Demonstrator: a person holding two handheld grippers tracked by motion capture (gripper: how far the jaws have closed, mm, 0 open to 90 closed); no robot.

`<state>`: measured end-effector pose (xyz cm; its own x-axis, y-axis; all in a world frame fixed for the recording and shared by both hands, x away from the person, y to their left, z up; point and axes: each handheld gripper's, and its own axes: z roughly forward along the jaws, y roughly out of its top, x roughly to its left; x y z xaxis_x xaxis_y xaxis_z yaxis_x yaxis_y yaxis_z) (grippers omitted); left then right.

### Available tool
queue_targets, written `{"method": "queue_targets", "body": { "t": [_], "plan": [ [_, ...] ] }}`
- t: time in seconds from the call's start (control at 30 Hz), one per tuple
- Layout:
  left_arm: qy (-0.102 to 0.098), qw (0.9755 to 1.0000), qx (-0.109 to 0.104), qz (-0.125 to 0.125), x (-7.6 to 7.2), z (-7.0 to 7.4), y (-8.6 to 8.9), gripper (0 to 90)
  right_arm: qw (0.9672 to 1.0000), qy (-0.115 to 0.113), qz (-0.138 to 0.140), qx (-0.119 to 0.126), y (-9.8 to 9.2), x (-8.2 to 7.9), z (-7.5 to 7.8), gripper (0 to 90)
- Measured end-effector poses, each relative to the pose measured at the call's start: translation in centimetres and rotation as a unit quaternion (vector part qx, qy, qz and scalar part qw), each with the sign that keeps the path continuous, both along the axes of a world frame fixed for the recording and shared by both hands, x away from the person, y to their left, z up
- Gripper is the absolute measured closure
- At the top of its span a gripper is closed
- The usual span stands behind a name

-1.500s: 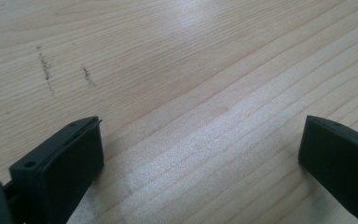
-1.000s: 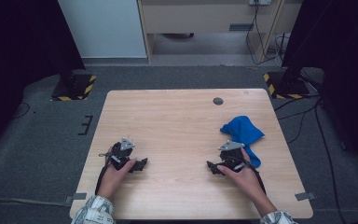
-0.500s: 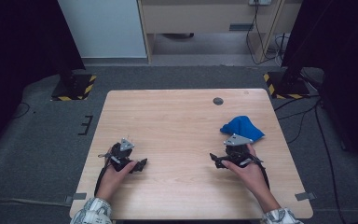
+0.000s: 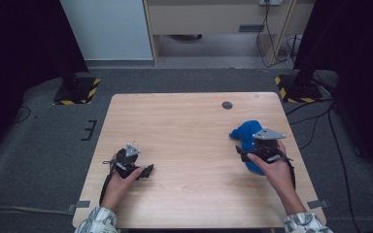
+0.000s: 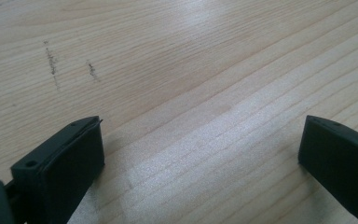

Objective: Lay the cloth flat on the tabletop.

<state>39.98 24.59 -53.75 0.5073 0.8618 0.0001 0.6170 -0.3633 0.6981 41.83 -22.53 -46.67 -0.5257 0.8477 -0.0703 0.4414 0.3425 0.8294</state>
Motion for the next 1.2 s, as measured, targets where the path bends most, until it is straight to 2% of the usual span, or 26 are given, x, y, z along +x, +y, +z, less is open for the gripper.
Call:
{"method": "queue_targets", "body": {
  "t": [0.23,0.4,0.53,0.67,0.77,0.83,0.93,1.03,1.17,1.2],
  "plan": [
    [0.000,1.0000,0.000,0.000,0.0,0.0,0.0,0.0,0.9994,0.000,-0.033,0.006,-1.9,1.2,0.0,8.3],
    [0.000,1.0000,0.000,0.001,0.0,0.0,0.0,0.0,0.9990,0.008,-0.040,0.018,-2.4,2.1,-0.1,8.3],
    [0.000,1.0000,0.001,0.002,-0.1,0.0,0.0,0.0,0.9982,0.018,-0.046,0.033,-2.9,3.5,-0.7,8.0],
    [0.000,1.0000,0.001,0.002,-0.1,0.0,0.0,0.0,0.9981,0.030,-0.045,0.030,-3.1,4.0,-1.4,8.2],
    [0.000,1.0000,0.001,0.002,-0.1,0.0,0.0,0.0,0.9975,0.037,-0.046,0.037,-3.3,3.9,-1.8,8.8],
    [0.000,1.0000,0.001,0.003,-0.1,0.0,0.0,0.0,0.9976,0.042,-0.047,0.028,-3.4,3.9,-2.0,8.6],
    [0.000,1.0000,0.001,0.004,-0.1,0.0,0.0,0.0,0.9973,0.045,-0.050,0.031,-3.6,4.1,-2.4,9.1],
    [0.000,1.0000,0.001,0.005,-0.1,0.0,-0.1,0.0,0.9976,0.047,-0.046,0.023,-3.5,4.3,-2.7,9.7],
    [0.000,1.0000,0.001,0.005,-0.1,0.0,0.0,0.0,0.9974,0.049,-0.052,0.013,-3.1,5.0,-3.7,12.4],
    [0.000,1.0000,0.001,0.005,-0.1,0.0,0.0,0.0,0.9971,0.057,-0.050,0.008,-2.9,5.4,-4.3,15.1]
  ]
}}
